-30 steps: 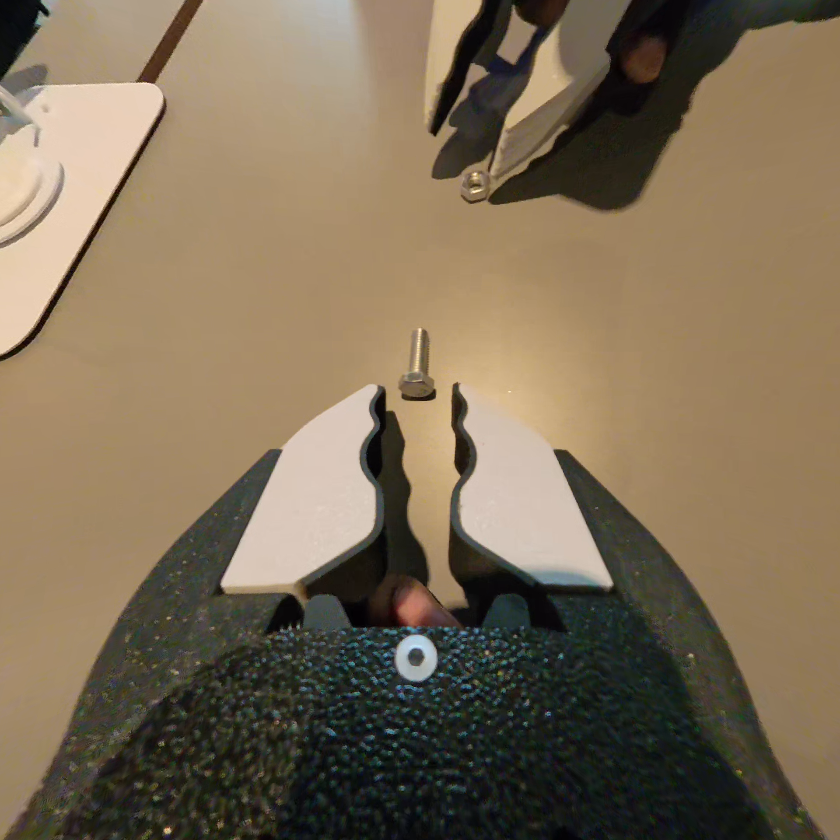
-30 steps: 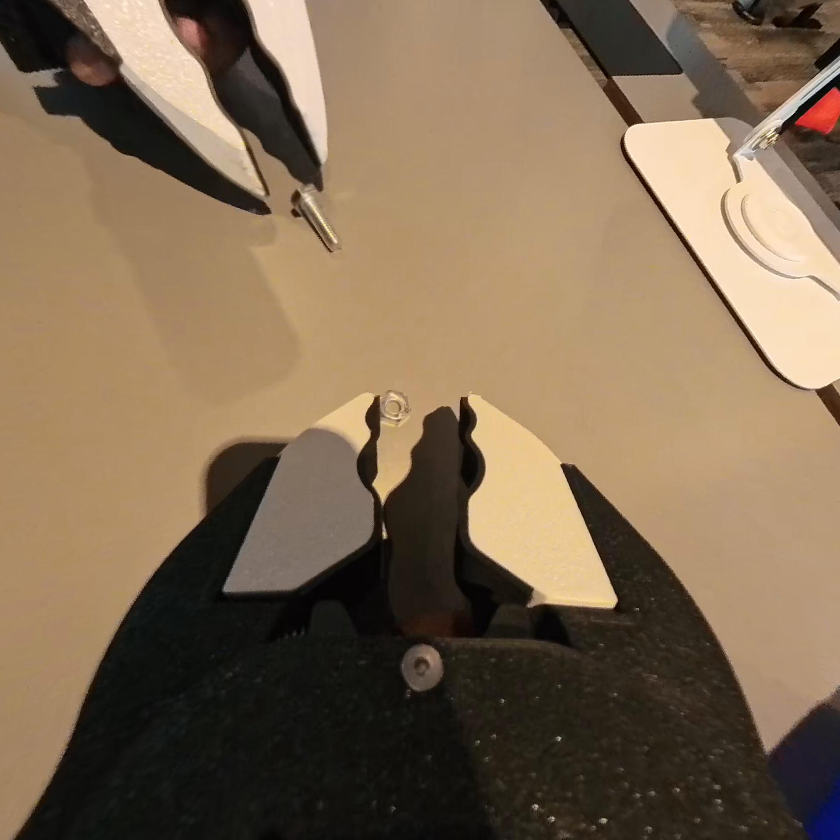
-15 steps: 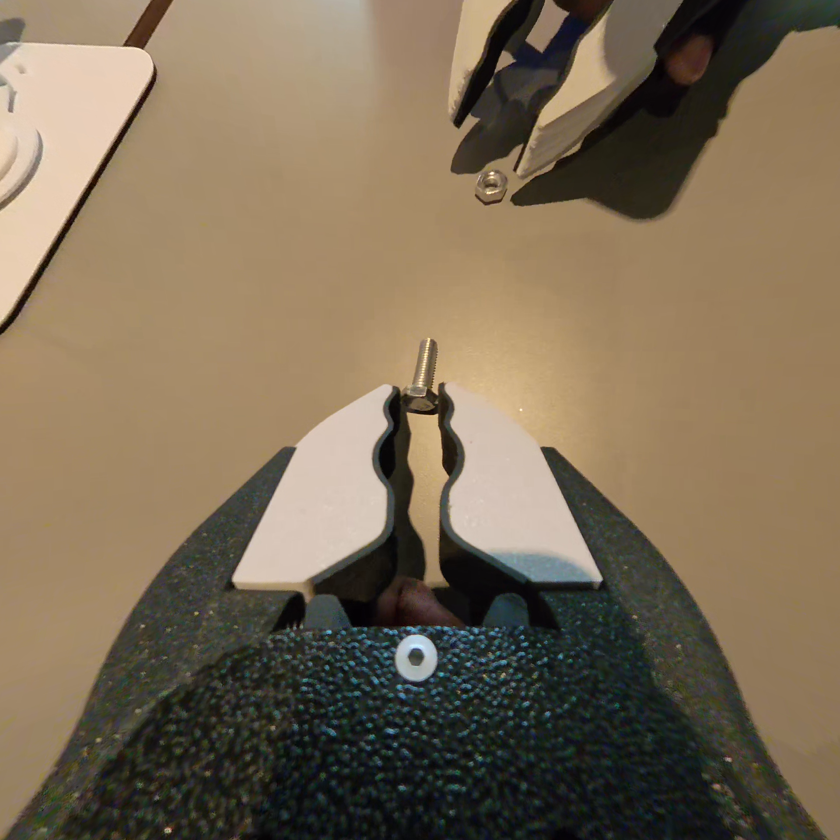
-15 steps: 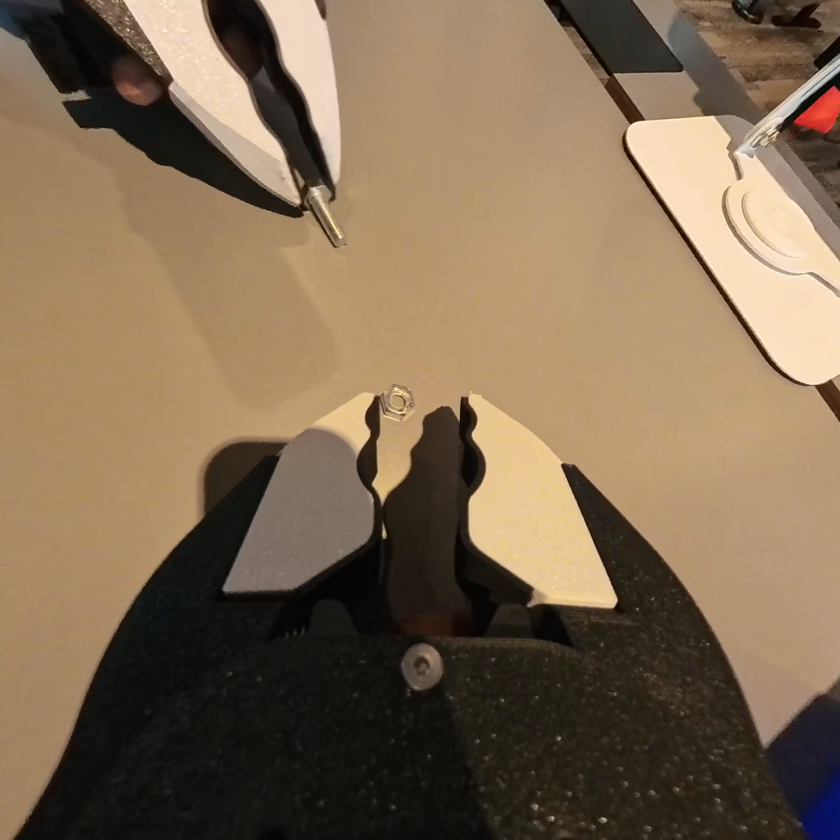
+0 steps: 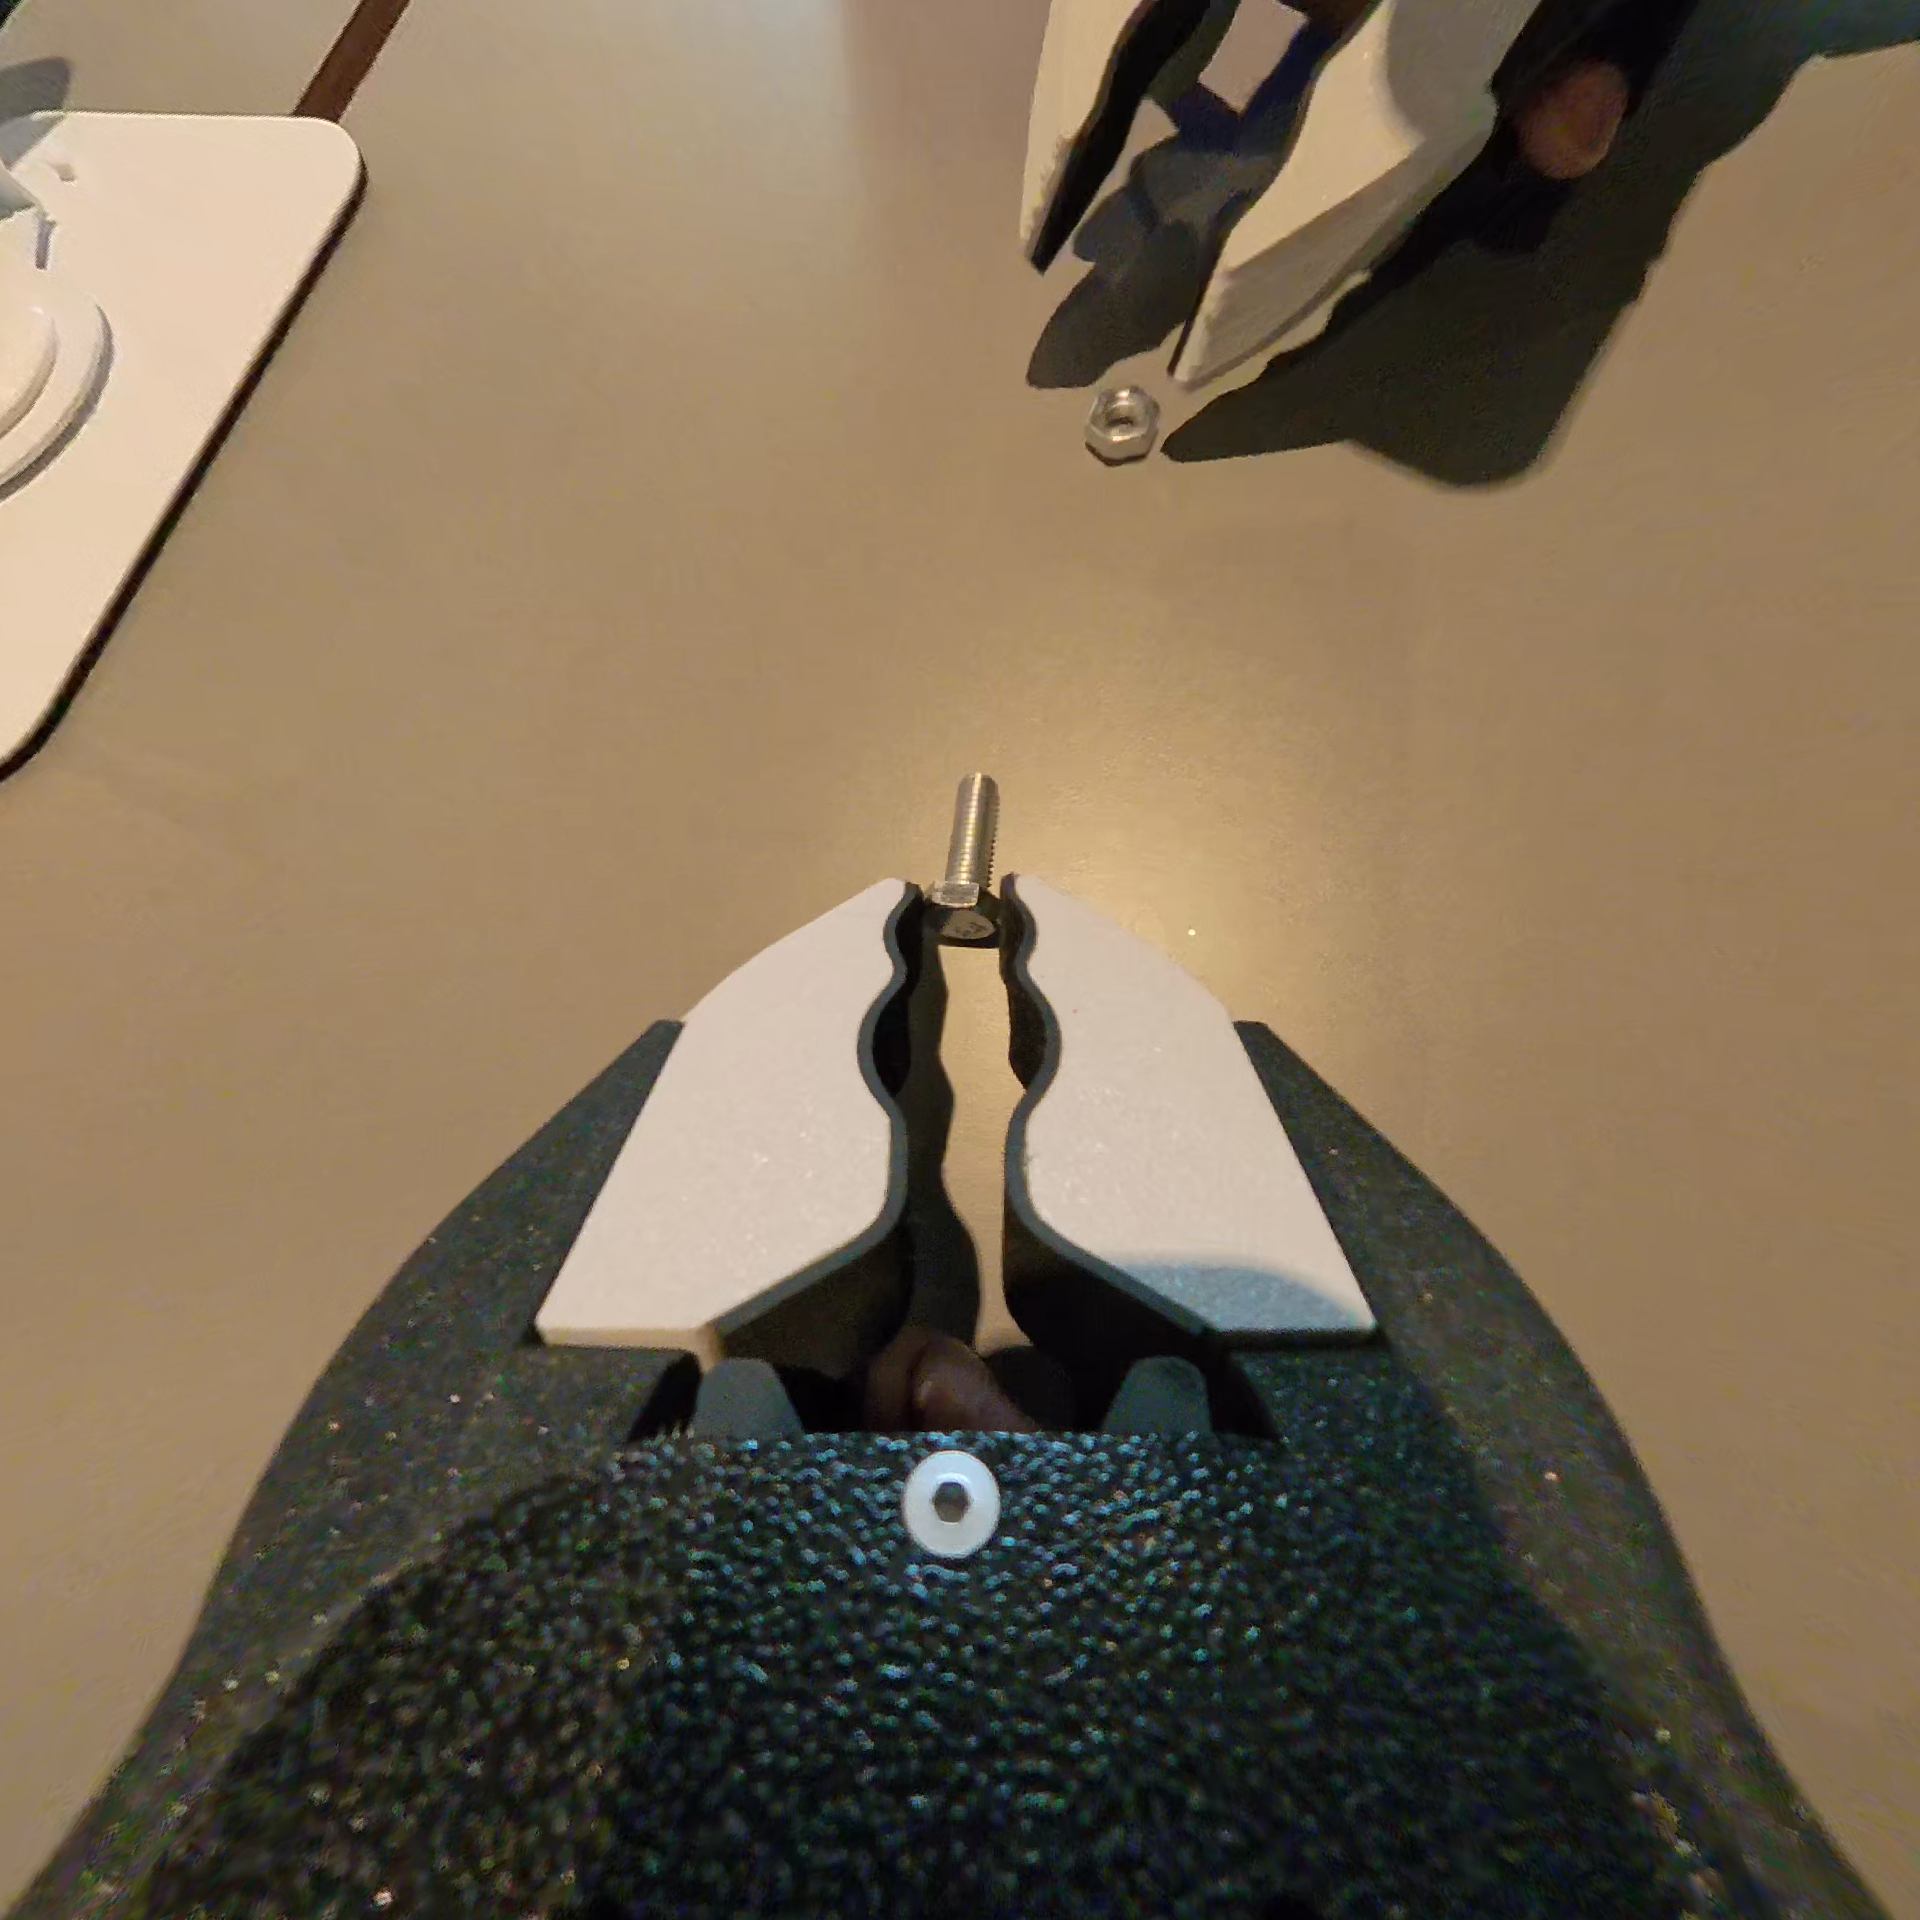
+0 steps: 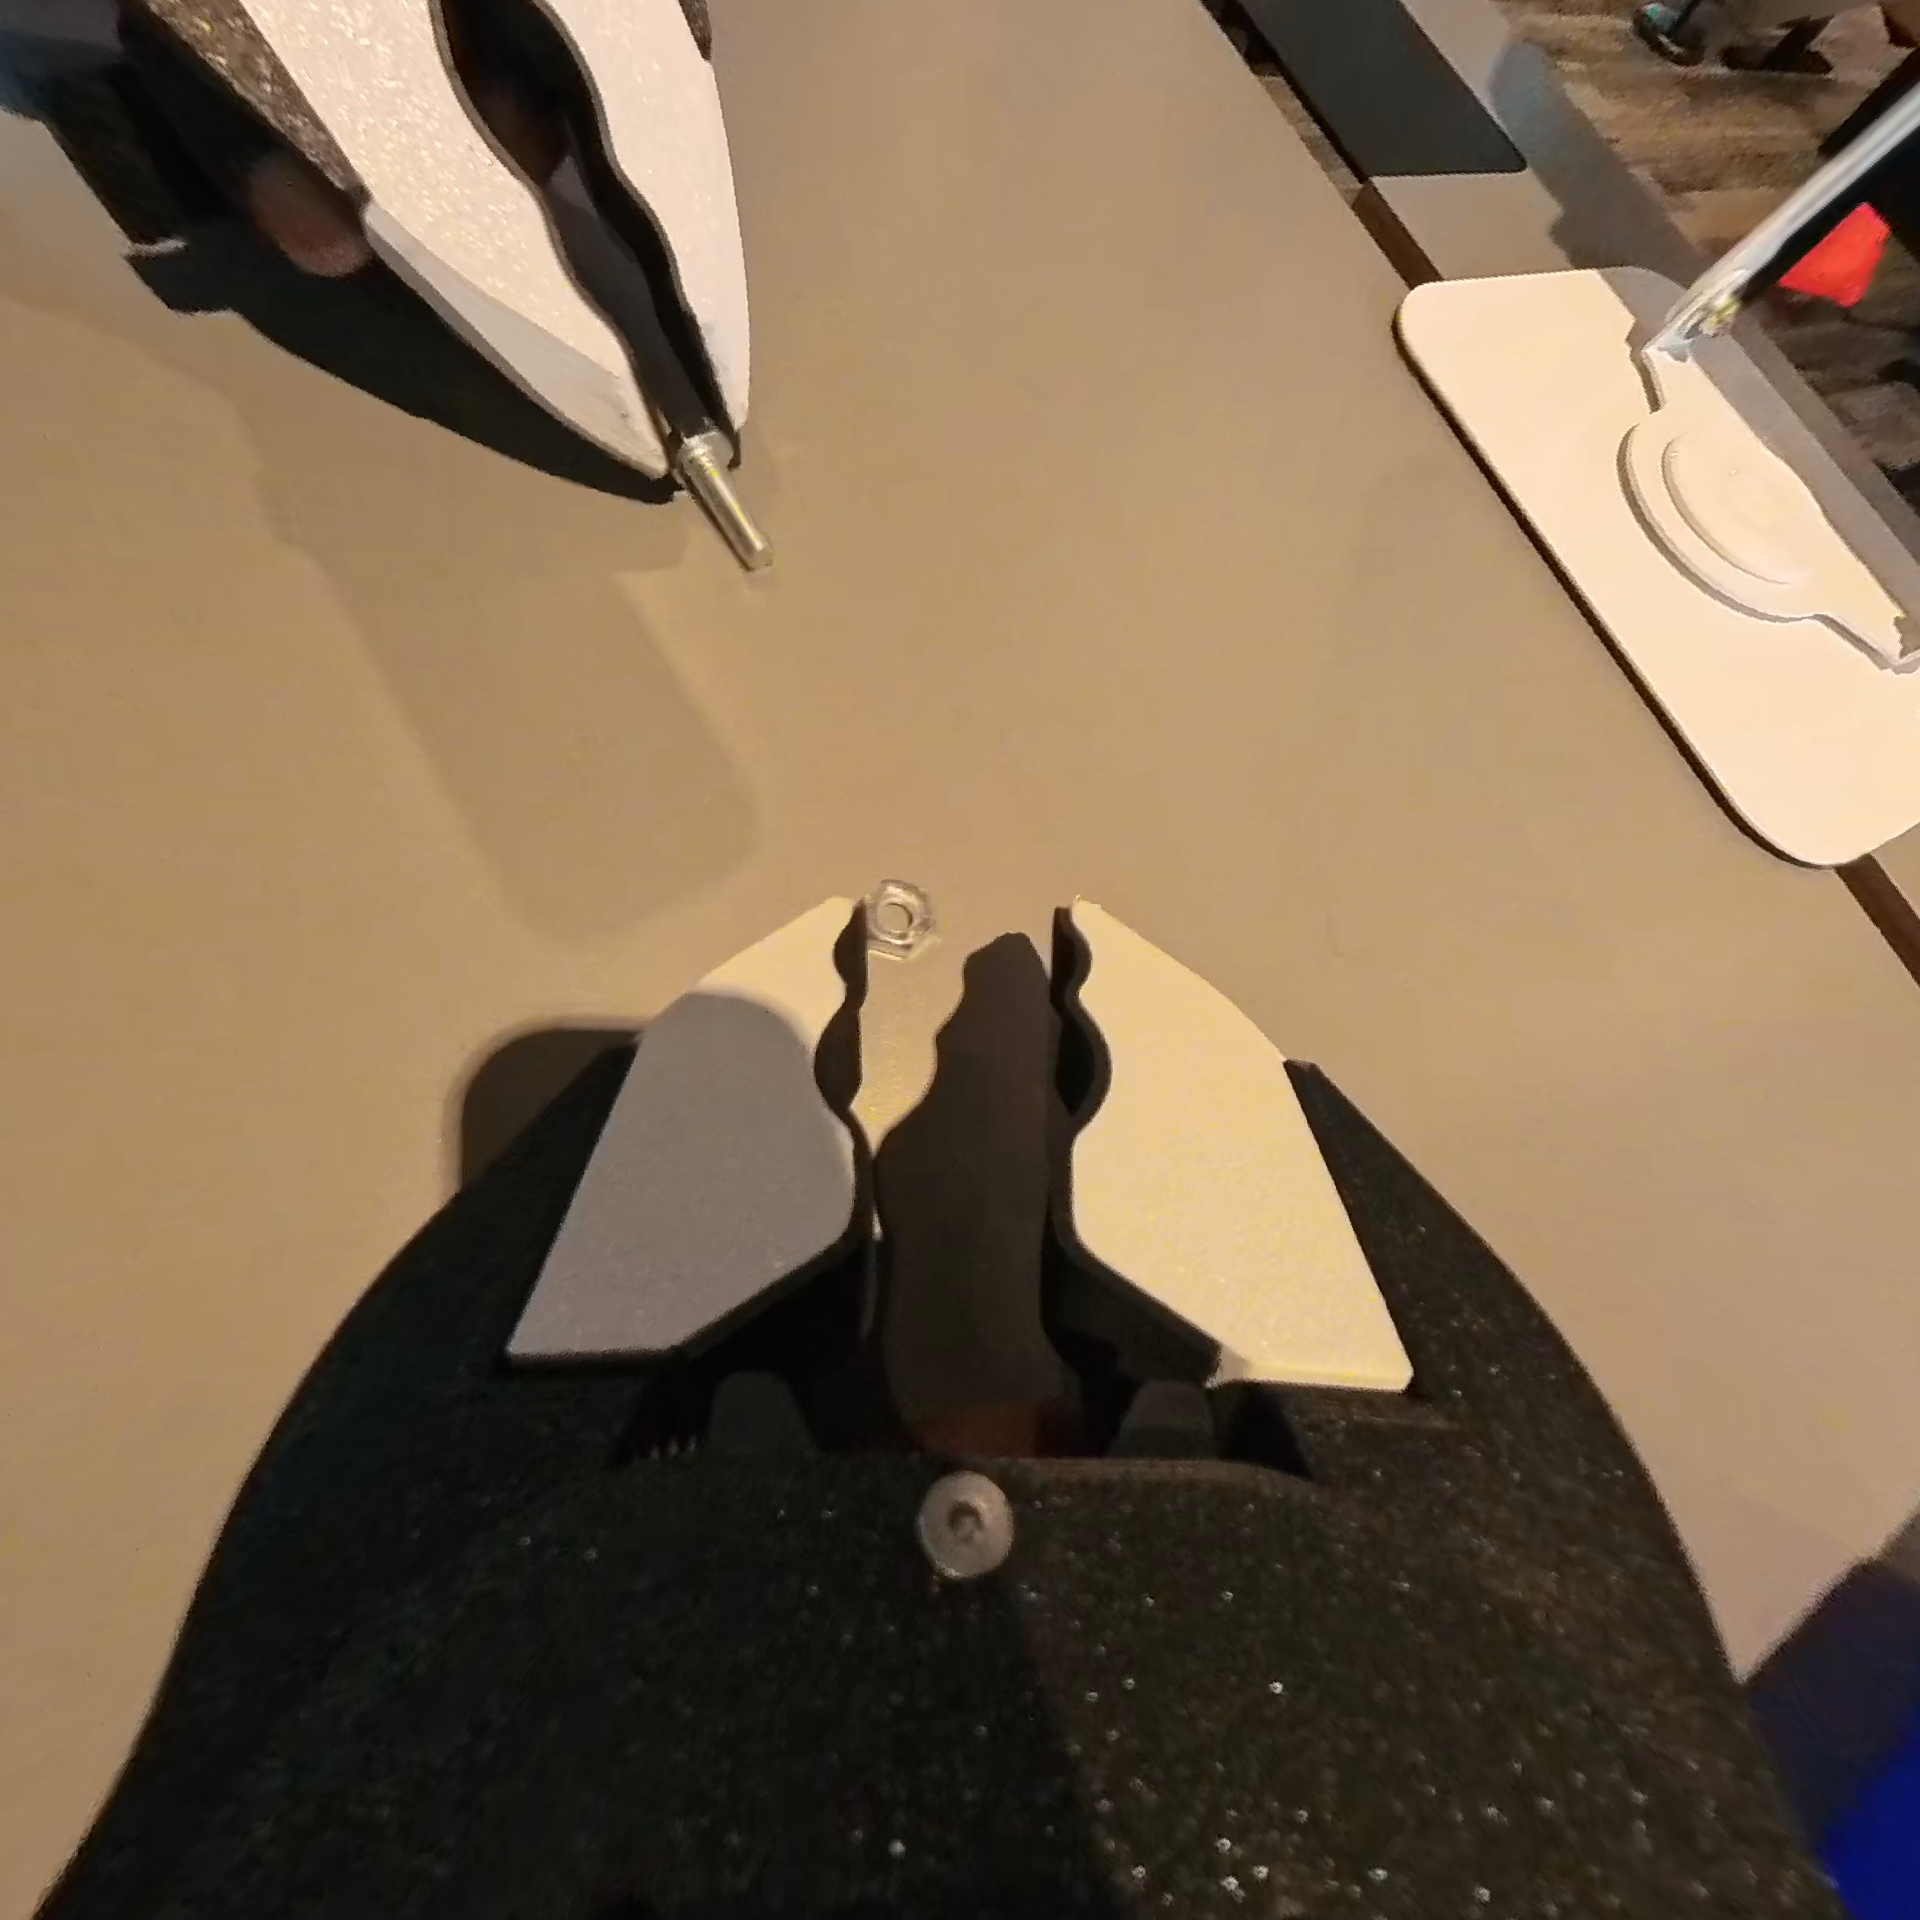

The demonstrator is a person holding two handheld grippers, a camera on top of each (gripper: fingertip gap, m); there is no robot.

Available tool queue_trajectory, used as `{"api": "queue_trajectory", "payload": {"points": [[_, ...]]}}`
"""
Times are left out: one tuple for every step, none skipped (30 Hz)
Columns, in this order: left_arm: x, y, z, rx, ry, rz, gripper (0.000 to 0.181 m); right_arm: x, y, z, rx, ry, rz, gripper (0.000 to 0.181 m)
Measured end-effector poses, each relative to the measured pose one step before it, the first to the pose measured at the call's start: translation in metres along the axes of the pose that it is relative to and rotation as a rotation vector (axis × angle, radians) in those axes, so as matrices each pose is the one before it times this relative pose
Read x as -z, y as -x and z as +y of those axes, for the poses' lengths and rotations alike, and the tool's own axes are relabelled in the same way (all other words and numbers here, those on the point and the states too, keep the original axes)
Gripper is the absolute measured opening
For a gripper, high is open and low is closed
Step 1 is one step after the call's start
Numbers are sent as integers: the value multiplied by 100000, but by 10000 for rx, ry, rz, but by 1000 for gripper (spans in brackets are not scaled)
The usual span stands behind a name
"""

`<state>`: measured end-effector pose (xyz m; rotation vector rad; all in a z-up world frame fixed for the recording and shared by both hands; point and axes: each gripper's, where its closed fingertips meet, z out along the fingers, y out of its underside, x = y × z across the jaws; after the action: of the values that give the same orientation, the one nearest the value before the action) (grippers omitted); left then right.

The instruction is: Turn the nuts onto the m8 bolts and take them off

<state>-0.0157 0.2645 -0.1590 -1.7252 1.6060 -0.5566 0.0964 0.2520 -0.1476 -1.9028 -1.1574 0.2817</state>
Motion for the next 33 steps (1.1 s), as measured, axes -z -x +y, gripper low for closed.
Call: {"api": "queue_trajectory", "payload": {"points": [[37, 118, -24, 19, -28, -92, 13, 128, -163, -45, -118, -84, 31, 33], [76, 208, -74, 22, -69, -168, 12, 146, -213, 10, -129, -59, 40, 33], [101, 234, -94, 39, -93, -187, 11, 161, -232, 57, -120, -45, 39, 33], [112, 236, -130, 34, -112, -195, 11, 157, -203, 58, -93, -41, 23, 33], [125, 305, -156, 39, -124, -243, 11, 147, -143, 75, -47, -31, 8, 33], [129, 366, -206, 68, -154, -304, 11, 107, -82, 58, 6, -21, -7, 32], [125, 281, -311, 49, -197, -263, 11, 60, 49, 0, 45, -29, -38, 32], [127, 40, -404, 2, -246, -152, 11, -17, 132, -32, 94, -14, -49, 32], [97, -25, -459, 28, -259, -126, 10, -79, 186, 11, 149, 41, -33, 31], [69, -111, -433, 89, -228, -64, 10, -147, 207, 77, 184, 101, -27, 31], [22, -259, -358, 112, -168, 52, 10, -168, 222, 121, 193, 144, -36, 30], [-19, -355, -244, 71, -97, 118, 10, -147, 207, 102, 160, 140, -48, 30], [-48, -314, -100, 21, -4, 87, 10, -111, 187, -21, 77, 49, -79, 29], [-90, -235, 99, 29, 117, 51, 10, -85, 219, -142, 11, -34, -128, 28], [-117, -143, 198, 19, 170, 25, 10, -92, 214, -125, 13, -20, -154, 28], [-97, -90, 129, -57, 116, 2, 10, -139, 186, -28, 31, 52, -154, 28], [-66, -125, 60, -79, 58, 37, 10, -127, 122, -31, -3, 43, -142, 27], [-31, -66, 40, -40, 32, 25, 10, -111, 101, -56, -28, 21, -129, 27], [-3, 1, -3, -8, 2, -5, 10, -94, 93, -23, -34, 30, -119, 27], [21, 17, -23, 10, -18, -9, 10, -75, 87, -16, -47, 36, -113, 26], [25, 39, -8, 38, -16, -8, 10, -73, 70, -1, -54, 38, -99, 26], [9, 38, -12, 30, -5, -9, 10, -54, 47, 16, -57, 37, -90, 25], [-6, 11, 20, 13, 9, -3, 10, -39, 21, 33, -71, 38, -81, 25], [-15, -17, 16, -6, 19, 8, 10, -27, 18, 42, -86, 35, -78, 25], [-39, -53, 58, 2, 45, 29, 9, -32, 11, 56, -99, 40, -81, 24], [-65, -94, 111, 37, 96, 57, 9, -43, 10, 51, -111, 51, -80, 24], [-77, -103, 145, 24, 113, 48, 9, -43, -3, 71, -125, 62, -79, 23], [-74, -74, 102, 3, 93, 26, 9, -63, -8, 72, -141, 74, -79, 23], [-63, -79, 79, 7, 69, 36, 9, -57, -6, 71, -135, 74, -78, 23], [-37, -73, 69, 38, 56, 39, 9, -44, -6, 52, -107, 59, -67, 22], [-27, -51, 46, 44, 42, 41, 9, -44, -19, 38, -82, 46, -41, 22], [-12, -77, 52, 50, 38, 54, 9, -41, -30, 21, -65, 42, -14, 23], [-24, -66, 55, 40, 39, 49, 9, -45, -30, 13, -63, 42, 5, 23]]}}
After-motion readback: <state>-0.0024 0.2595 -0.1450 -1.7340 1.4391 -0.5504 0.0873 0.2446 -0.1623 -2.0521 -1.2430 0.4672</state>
